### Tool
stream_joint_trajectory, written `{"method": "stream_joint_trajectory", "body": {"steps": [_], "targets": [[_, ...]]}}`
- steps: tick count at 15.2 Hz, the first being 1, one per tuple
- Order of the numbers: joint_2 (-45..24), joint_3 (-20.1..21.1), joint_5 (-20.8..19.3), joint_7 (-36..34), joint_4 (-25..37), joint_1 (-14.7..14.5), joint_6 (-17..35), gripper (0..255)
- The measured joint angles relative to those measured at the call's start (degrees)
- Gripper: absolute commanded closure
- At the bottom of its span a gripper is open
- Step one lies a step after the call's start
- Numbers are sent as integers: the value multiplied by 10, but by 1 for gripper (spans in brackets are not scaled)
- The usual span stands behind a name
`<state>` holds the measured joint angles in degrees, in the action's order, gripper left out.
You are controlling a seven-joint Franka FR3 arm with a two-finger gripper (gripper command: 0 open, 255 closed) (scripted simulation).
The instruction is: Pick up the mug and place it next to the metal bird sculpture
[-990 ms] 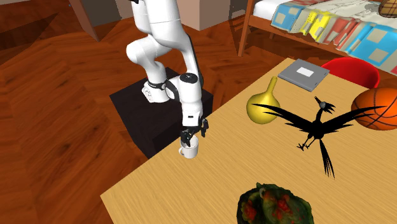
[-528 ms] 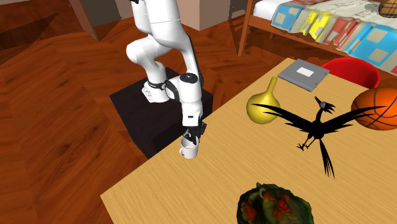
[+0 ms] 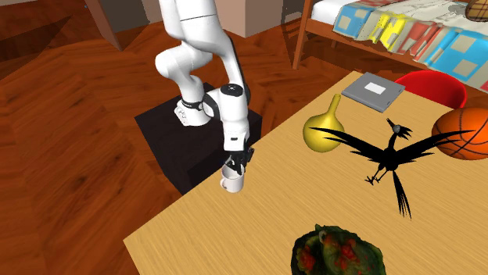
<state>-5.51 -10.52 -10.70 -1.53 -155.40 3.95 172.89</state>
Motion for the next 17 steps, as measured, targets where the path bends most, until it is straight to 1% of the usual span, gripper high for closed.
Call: {"method": "stream_joint_trajectory", "body": {"steps": [17], "targets": [[156,1,2,12,6,-1,-162,255]]}}
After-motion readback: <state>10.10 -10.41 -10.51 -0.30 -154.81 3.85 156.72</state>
